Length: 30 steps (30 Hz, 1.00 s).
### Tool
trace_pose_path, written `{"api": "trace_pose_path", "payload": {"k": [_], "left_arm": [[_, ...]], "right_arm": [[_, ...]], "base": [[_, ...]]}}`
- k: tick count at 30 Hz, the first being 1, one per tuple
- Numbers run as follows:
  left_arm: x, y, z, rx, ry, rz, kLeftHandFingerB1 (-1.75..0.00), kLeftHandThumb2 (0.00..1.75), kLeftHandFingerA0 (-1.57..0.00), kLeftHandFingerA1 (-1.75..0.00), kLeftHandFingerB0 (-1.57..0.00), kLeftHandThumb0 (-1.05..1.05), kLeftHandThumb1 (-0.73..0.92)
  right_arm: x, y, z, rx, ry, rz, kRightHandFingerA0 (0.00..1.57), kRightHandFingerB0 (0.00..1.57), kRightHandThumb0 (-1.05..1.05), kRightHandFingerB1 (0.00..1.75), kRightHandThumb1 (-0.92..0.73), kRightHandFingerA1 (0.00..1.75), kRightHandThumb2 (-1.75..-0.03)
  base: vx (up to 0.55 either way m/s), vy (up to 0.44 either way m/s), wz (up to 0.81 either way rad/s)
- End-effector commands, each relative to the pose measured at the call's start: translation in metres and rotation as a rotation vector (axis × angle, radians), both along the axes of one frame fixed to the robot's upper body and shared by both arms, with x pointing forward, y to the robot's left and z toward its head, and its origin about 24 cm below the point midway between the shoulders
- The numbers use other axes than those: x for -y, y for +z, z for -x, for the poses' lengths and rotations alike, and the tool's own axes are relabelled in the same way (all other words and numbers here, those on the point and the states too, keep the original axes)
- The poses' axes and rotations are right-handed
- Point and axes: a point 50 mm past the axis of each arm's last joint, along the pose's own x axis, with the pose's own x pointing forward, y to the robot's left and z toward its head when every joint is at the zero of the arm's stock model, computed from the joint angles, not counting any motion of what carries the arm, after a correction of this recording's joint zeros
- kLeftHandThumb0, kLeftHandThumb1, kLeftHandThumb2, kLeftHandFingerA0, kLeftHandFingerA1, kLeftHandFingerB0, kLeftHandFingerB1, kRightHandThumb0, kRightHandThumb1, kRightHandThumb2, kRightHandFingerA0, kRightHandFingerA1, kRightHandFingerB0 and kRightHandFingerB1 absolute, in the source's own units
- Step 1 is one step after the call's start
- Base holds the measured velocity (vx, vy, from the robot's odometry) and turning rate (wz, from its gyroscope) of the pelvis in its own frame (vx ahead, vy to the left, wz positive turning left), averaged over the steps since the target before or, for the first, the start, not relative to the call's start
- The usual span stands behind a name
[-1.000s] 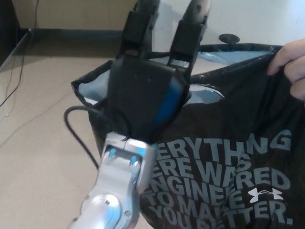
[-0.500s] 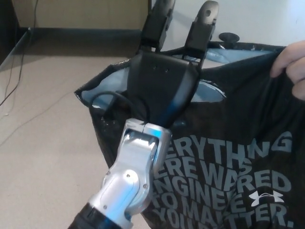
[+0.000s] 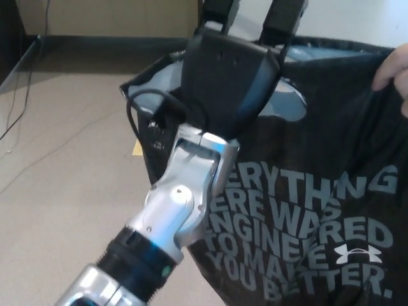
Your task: A person is holding a plastic bag and the robot extends its left hand to grab the bag by hooking its thumb into the holes at the top and brings its hand down by its side. Then it extends its arm again to hand the plastic bag back to the person.
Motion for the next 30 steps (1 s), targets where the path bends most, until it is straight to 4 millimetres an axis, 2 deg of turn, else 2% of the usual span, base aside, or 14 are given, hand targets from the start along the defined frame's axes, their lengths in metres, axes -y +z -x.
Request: {"api": "trace_pose_path", "payload": {"k": [1, 2, 3, 4, 5, 8, 9, 10, 12, 16, 18, 21, 25, 30], "left_arm": [[0.002, 0.021, 0.0, 0.123, -0.08, 0.05, -0.41, 0.78, -0.27, -0.45, -0.22, -0.61, 0.52], [0.004, 0.025, -0.001, 0.119, -0.106, 0.063, -0.33, 0.58, -0.51, -0.4, -0.31, -0.54, 0.58], [0.005, 0.029, -0.002, 0.118, -0.132, 0.078, -0.33, 0.58, -0.51, -0.4, -0.31, -0.54, 0.58], [0.006, 0.032, -0.003, 0.11, -0.165, 0.087, -0.33, 0.58, -0.72, -0.6, -0.34, -0.48, 0.6], [0.007, 0.035, -0.004, 0.105, -0.164, 0.073, -0.33, 0.6, -0.98, -1.34, -0.35, -0.36, 0.62], [0.007, 0.04, -0.01, 0.091, -0.127, 0.022, -0.36, 0.58, -1.17, -1.45, -0.47, -0.18, 0.55], [0.007, 0.041, -0.013, 0.071, -0.131, 0.014, -0.43, 0.58, -1.1, -1.52, -0.68, -0.17, 0.52], [0.006, 0.041, -0.017, 0.048, -0.14, 0.009, -0.43, 0.58, -1.1, -1.52, -0.68, -0.17, 0.52], [0.003, 0.04, -0.022, 0.039, -0.152, 0.027, -0.53, 0.59, -1.11, -1.56, -0.91, -0.35, 0.53], [-0.005, 0.038, -0.029, 0.007, -0.167, 0.037, -0.61, 0.59, -1.01, -1.65, -0.9, -0.28, 0.53], [-0.012, 0.035, -0.032, 0.035, -0.126, 0.026, -0.81, 0.62, -0.99, -1.67, -0.85, -0.29, 0.54], [-0.017, 0.033, -0.033, 0.034, -0.123, 0.034, -0.54, 0.6, -1.02, -1.62, -0.83, -0.32, 0.56], [-0.023, 0.029, -0.034, 0.042, -0.122, 0.059, -0.66, 0.62, -0.97, -1.65, -0.83, -0.34, 0.55], [-0.03, 0.029, -0.035, 0.074, -0.099, 0.066, -0.52, 0.61, -0.97, -1.61, -0.83, -0.32, 0.59]], "right_arm": [[0.004, 0.002, 0.0, 0.0, -0.003, 0.013, 0.63, 0.71, -0.44, 0.46, -0.66, 0.5, -0.6], [0.004, 0.002, -0.001, 0.0, -0.004, 0.012, 0.63, 0.7, -0.44, 0.46, -0.67, 0.49, -0.6], [0.004, 0.002, -0.001, -0.002, -0.005, 0.011, 0.63, 0.7, -0.44, 0.46, -0.67, 0.49, -0.6], [0.004, 0.002, -0.001, -0.004, -0.004, 0.013, 0.63, 0.7, -0.44, 0.46, -0.68, 0.49, -0.6], [0.004, 0.001, -0.001, -0.008, -0.001, 0.02, 0.64, 0.7, -0.45, 0.45, -0.68, 0.49, -0.61], [0.003, 0.001, 0.0, -0.013, 0.008, 0.022, 0.64, 0.71, -0.49, 0.46, -0.69, 0.5, -0.61], [0.003, 0.0, 0.001, -0.015, 0.011, 0.024, 0.67, 0.72, -0.49, 0.46, -0.71, 0.49, -0.61], [0.003, 0.0, 0.002, -0.016, 0.013, 0.029, 0.67, 0.72, -0.49, 0.46, -0.71, 0.49, -0.61], [0.003, 0.0, 0.002, -0.02, 0.02, 0.033, 0.72, 0.7, -0.52, 0.45, -0.73, 0.5, -0.62], [0.005, 0.001, 0.0, -0.023, 0.013, 0.024, 0.74, 0.71, -0.54, 0.45, -0.72, 0.5, -0.62], [0.005, 0.0, -0.001, -0.035, 0.004, 0.01, 0.74, 0.72, -0.56, 0.46, -0.73, 0.5, -0.62], [0.004, -0.001, 0.0, -0.038, 0.005, -0.001, 0.71, 0.72, -0.54, 0.45, -0.73, 0.48, -0.62], [0.004, -0.001, 0.003, -0.04, 0.022, 0.019, 0.74, 0.72, -0.54, 0.45, -0.73, 0.5, -0.62], [0.003, -0.002, 0.004, -0.042, 0.01, 0.009, 0.77, 0.74, -0.56, 0.46, -0.73, 0.51, -0.62]], "base": [[0.0, 0.0, 0.0], [0.0, 0.0, 0.0], [0.0, 0.0, 0.0], [0.0, 0.0, 0.0], [0.0, 0.0, 0.0], [0.0, 0.0, 0.0], [0.0, 0.0, 0.0], [0.0, 0.0, 0.0], [0.0, 0.0, 0.0], [0.0, 0.0, 0.0], [0.0, 0.0, 0.0], [0.0, 0.0, 0.0], [0.0, 0.0, 0.0], [0.0, 0.0, 0.0]]}}
